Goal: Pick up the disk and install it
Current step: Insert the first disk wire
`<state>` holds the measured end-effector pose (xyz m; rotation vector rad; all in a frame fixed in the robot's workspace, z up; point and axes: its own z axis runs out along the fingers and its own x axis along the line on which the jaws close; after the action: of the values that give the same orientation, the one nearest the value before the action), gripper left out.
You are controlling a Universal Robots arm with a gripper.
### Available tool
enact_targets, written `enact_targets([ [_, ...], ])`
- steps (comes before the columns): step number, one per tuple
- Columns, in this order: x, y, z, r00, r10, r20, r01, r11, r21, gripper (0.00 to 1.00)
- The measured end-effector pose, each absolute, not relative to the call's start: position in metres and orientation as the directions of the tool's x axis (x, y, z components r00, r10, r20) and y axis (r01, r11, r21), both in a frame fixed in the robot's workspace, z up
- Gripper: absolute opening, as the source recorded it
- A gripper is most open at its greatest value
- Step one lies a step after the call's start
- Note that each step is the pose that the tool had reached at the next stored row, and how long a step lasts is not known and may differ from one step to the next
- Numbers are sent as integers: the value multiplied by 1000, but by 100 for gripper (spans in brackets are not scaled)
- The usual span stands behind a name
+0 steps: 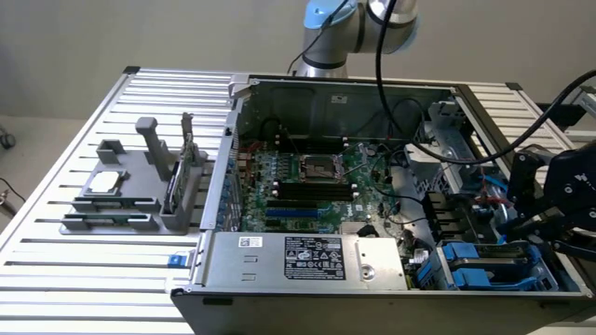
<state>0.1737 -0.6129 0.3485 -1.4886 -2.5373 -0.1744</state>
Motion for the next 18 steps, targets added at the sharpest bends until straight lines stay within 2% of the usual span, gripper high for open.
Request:
enact_targets([
  [6,167,-613,349,-471,855,215,876,483,-3,16],
  [13,167,-611,354,-468,869,163,877,479,-32,16],
  [18,167,-611,354,-425,891,159,899,436,-36,16],
])
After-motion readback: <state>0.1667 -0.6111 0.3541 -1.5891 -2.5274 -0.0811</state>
